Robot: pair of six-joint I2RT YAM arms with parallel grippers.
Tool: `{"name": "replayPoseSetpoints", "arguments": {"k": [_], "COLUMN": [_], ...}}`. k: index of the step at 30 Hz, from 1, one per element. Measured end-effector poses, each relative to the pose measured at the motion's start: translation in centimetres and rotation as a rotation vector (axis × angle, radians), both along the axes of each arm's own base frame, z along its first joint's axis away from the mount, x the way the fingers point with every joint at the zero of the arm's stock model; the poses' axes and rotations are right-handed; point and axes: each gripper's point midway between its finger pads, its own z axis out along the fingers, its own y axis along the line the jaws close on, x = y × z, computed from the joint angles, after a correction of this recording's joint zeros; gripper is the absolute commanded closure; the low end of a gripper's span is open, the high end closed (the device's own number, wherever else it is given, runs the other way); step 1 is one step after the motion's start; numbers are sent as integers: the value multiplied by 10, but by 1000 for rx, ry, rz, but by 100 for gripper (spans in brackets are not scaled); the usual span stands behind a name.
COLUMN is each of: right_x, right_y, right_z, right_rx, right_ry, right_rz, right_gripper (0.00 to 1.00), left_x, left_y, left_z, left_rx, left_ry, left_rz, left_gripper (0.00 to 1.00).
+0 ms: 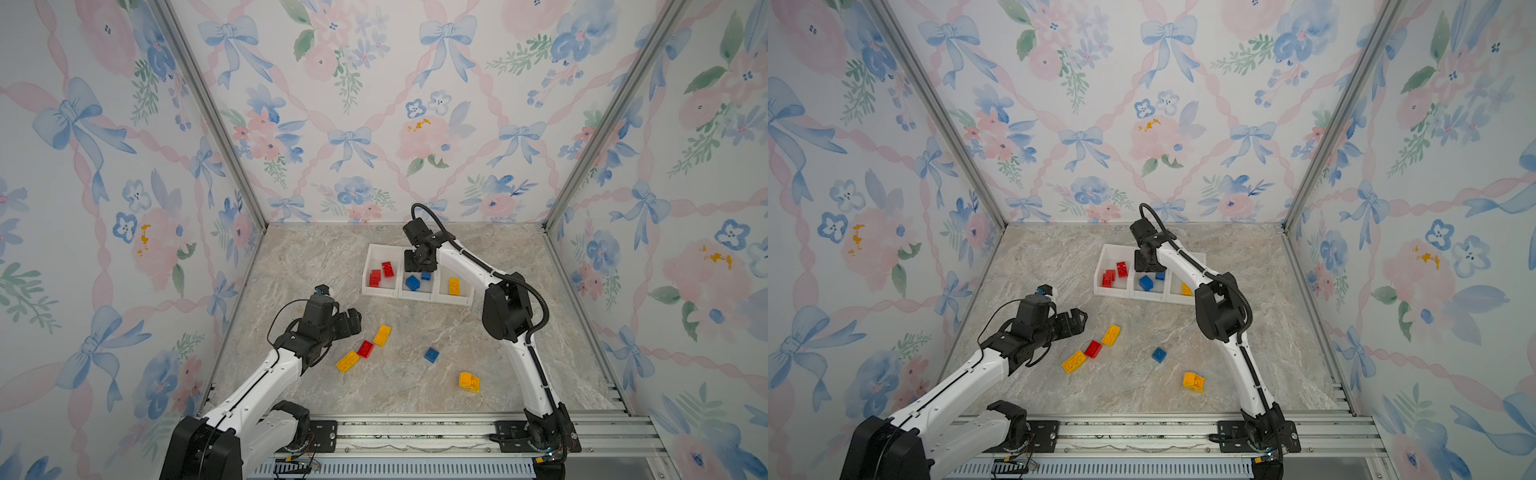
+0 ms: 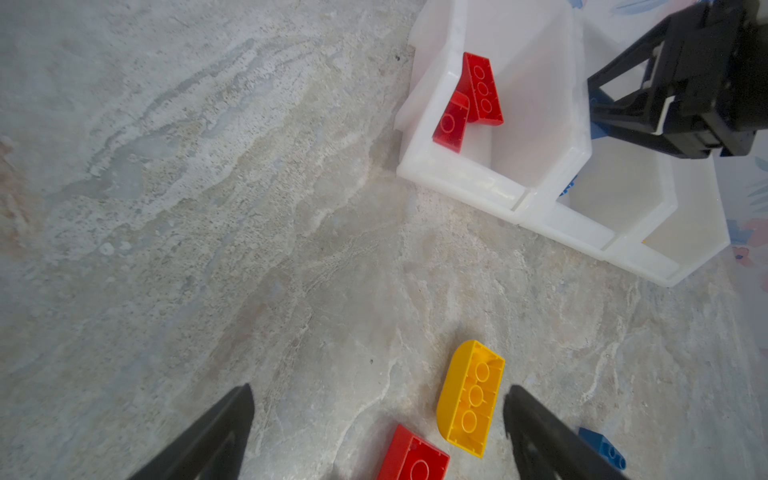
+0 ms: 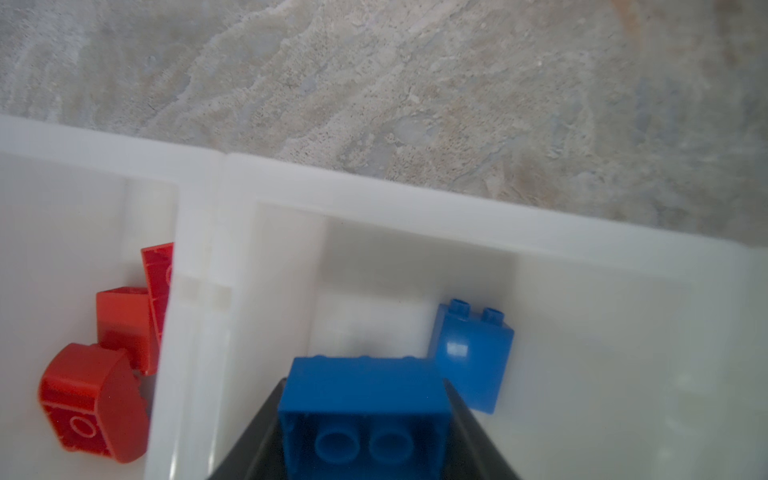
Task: Sort the legos into containers by color
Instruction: 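Carry the large blue brick into the middle compartment and lower it, then open the right gripper to release the blue brick and lift away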
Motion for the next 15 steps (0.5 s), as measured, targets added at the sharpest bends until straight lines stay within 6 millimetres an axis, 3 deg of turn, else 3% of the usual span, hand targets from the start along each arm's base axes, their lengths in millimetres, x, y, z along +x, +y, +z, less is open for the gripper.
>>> {"name": "replayPoseSetpoints", "arguments": {"k": [4,15], "right_x": [0,-3], "right_y": [-1,-3], "right_z": [-1,-4], "right_rx": [2,4], "right_ry": [8,22], "right_rz": [8,14], "right_gripper": [39,37], "left_x": [0,0], "left_y": [0,0], "left_z": [0,0], "left_rx": [-1,-8], "left_ry": [0,3], "left_rz": [4,11], "left_gripper": [4,4]}}
